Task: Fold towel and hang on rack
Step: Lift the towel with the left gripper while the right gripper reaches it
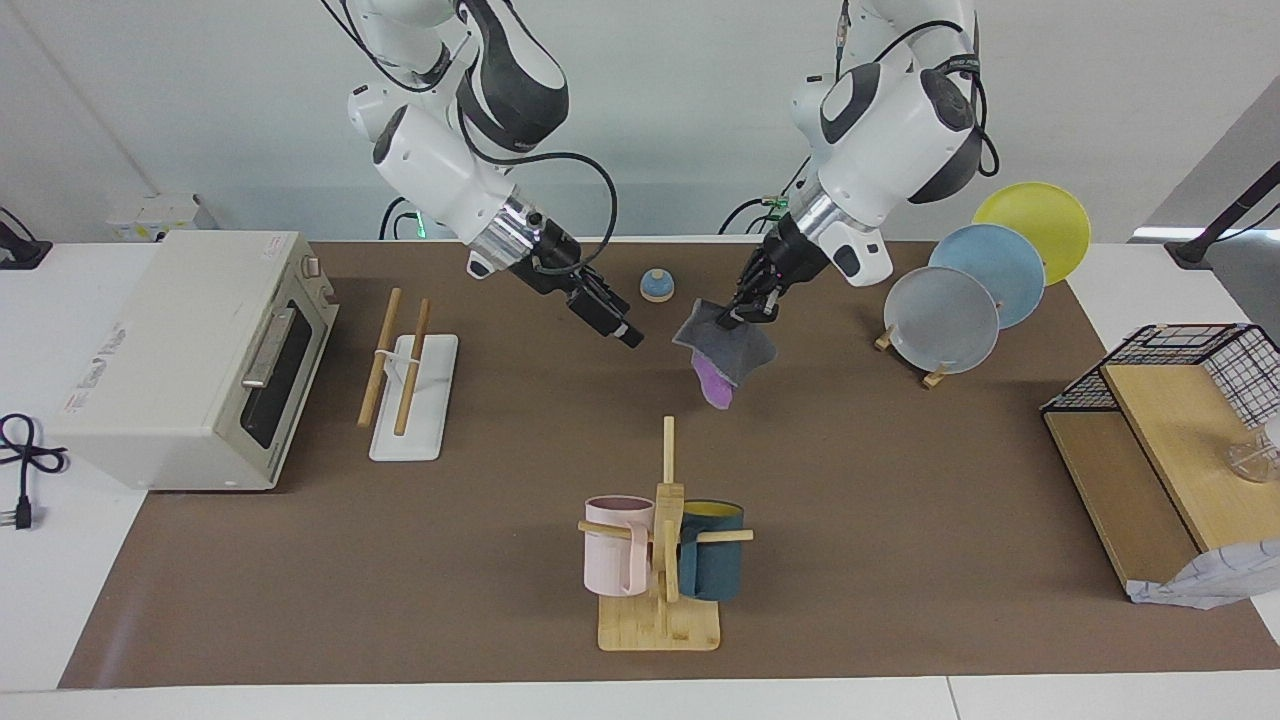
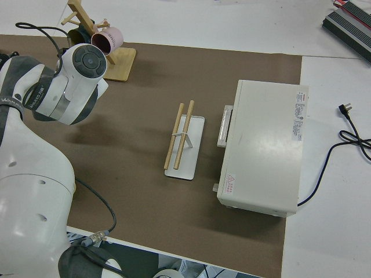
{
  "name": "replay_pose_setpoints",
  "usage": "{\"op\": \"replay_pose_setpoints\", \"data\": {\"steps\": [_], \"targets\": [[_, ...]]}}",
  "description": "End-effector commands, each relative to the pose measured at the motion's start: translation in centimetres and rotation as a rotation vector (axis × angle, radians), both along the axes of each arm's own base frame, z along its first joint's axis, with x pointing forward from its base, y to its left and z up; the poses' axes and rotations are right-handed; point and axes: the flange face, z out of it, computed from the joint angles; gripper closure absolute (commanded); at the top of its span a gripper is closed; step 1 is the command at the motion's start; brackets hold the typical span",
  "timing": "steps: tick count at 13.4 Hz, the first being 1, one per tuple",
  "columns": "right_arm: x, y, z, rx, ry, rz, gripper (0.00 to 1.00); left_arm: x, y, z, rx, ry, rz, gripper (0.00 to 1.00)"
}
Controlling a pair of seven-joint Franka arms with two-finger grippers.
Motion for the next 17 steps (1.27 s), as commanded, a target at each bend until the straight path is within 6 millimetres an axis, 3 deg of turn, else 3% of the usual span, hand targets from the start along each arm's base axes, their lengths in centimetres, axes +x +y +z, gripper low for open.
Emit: {"op": "replay_pose_setpoints", "data": {"steps": [1,4,8,11,15,16,17], "targets": [[-0.1,-0.2,0.2,0.040,0.054,-0.040,0.00,-0.6,-1.2,0.4,-0.016,0.023,0.082,1.00],[-0.9,0.8,0.1,0.046,0.088,-0.032,0.00,-1.2,-2.9,0.7,-0.041,0.018,0.147,1.00],[-0.8,1.0,-0.5,0.044,0.107,-0.022,0.00,-1.1,-2.9,0.8,-0.050,0.021,0.181,1.00],[-0.1,1.4,0.1,0.052,0.095,-0.024,0.00,-1.1,-3.3,1.1,-0.066,0.015,0.218,1.00],[-1.3,2.7,-0.4,0.041,0.101,0.005,0.00,-1.1,-3.4,0.9,-0.069,0.012,0.226,1.00],[-1.3,2.7,-0.4,0.040,0.096,0.008,0.09,-1.2,-3.5,1.0,-0.068,0.010,0.224,1.00],[-1.3,2.6,-0.4,0.040,0.098,0.010,0.27,-1.1,-3.4,1.0,-0.068,0.010,0.226,1.00]]}}
